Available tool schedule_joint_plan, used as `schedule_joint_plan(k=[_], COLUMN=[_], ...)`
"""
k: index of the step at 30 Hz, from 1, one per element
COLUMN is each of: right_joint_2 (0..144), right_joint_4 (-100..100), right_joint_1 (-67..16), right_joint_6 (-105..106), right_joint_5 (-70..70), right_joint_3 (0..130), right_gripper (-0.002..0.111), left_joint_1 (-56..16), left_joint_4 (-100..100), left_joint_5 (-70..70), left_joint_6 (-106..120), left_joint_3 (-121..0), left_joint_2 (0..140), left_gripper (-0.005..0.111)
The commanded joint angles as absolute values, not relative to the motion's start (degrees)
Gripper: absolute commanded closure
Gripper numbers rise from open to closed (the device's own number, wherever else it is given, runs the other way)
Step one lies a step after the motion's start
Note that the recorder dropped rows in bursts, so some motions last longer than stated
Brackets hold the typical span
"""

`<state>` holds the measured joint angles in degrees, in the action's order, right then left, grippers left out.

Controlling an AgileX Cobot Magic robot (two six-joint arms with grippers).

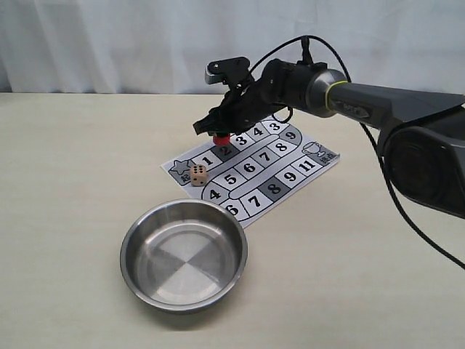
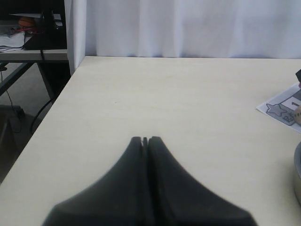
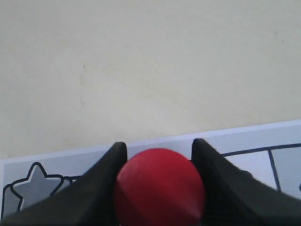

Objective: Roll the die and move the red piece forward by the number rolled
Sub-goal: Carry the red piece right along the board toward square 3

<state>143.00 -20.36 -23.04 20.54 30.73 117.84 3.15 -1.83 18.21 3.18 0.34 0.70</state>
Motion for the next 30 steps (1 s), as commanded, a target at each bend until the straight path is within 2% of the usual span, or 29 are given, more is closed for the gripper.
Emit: schedule_joint_plan(k=[1, 19, 30], right_joint_2=[145.08, 142.42, 145.77], right_joint_4=[-20.05, -17.34, -17.15], right_joint_1=[-22.83, -19.85, -19.17], right_joint_6=[21.26, 21.26, 20.79], right_joint_5=[31.24, 25.91, 28.37], right_joint_3=[117.92, 117.92, 117.92], right_gripper=[0.104, 0.104, 0.104], left_joint_1=[2.68, 2.68, 2.68], left_joint_4=[-1.75, -1.75, -1.75], left_joint_5=[17.53, 17.53, 17.53], left_joint_6=[3.19, 3.19, 3.19], left_joint_3=[0.00, 0.00, 0.00], left_joint_2=[0.68, 0.68, 0.68], left_gripper=[0.107, 0.107, 0.107])
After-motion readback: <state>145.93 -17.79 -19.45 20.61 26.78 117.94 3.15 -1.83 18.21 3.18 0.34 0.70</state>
